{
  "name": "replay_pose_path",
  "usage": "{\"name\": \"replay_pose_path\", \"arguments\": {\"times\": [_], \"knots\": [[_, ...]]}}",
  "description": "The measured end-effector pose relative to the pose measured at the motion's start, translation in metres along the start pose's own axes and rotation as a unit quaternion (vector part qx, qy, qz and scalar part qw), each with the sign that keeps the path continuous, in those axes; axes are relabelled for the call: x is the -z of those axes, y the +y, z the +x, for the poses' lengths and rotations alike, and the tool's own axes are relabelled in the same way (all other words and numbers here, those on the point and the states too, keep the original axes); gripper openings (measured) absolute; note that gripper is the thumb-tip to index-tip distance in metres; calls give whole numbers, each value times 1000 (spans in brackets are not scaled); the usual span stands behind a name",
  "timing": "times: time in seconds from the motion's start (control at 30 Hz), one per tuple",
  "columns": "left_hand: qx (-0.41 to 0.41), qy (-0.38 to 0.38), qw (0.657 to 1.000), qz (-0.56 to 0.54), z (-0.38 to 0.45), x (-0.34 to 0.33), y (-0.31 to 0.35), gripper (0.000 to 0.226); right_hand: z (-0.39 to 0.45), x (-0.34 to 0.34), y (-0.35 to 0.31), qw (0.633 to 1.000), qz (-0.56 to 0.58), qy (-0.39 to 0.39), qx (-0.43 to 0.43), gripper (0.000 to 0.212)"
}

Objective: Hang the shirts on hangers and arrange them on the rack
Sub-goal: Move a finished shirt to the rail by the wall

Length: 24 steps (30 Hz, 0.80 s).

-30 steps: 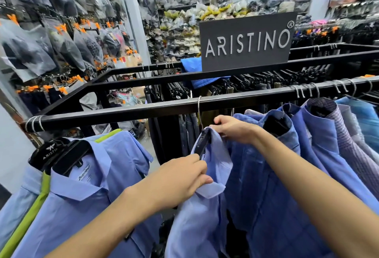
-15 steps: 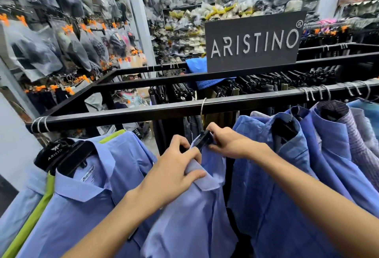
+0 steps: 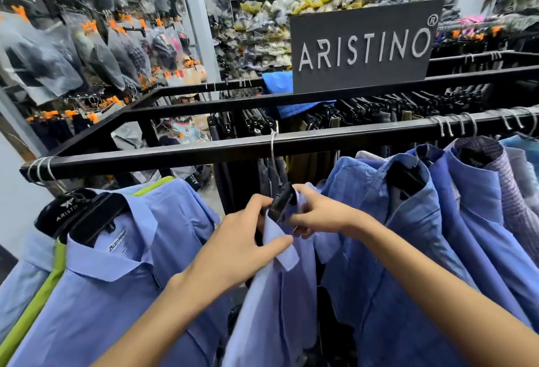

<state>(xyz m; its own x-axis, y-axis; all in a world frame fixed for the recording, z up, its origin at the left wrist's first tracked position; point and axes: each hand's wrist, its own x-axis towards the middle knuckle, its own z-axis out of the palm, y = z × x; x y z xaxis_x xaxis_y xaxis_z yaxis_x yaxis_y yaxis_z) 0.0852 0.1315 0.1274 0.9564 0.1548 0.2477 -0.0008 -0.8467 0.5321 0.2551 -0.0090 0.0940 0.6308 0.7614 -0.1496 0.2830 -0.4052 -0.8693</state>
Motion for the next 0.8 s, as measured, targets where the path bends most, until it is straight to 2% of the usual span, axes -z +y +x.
{"name": "replay_pose_path", "arguments": {"times": [0.07, 0.1, 0.2, 0.27, 0.33, 0.43, 0.57, 0.7, 0.8], "knots": [[10, -11, 1000, -26, -1, 5, 2, 39, -9, 0, -5, 998, 55, 32, -17, 78], [21, -12, 999, -44, -1, 8, 2, 36, -15, -2, -10, 997, 68, 46, -17, 76], [58, -12, 992, -107, -2, 13, 2, 35, -39, -9, -27, 991, 126, 46, 19, 46], [68, -13, 990, -126, -2, 12, 4, 36, -52, -19, -38, 993, 96, 22, 67, 34], [66, -8, 991, -114, -2, 10, 3, 35, -57, -26, -47, 994, 8, 14, 111, 23], [51, 8, 998, -34, -5, 12, -7, 33, -48, -31, -55, 987, -73, 18, 144, 20], [50, 2, 998, 44, -14, 27, -31, 21, -31, -46, -64, 982, -62, 64, 167, 14], [77, 20, 995, 61, -28, 42, -49, 22, -8, -70, -74, 985, -30, 69, 155, 35], [109, 45, 990, 71, -39, 54, -64, 23, 8, -93, -86, 984, -18, 47, 170, 36]]}}
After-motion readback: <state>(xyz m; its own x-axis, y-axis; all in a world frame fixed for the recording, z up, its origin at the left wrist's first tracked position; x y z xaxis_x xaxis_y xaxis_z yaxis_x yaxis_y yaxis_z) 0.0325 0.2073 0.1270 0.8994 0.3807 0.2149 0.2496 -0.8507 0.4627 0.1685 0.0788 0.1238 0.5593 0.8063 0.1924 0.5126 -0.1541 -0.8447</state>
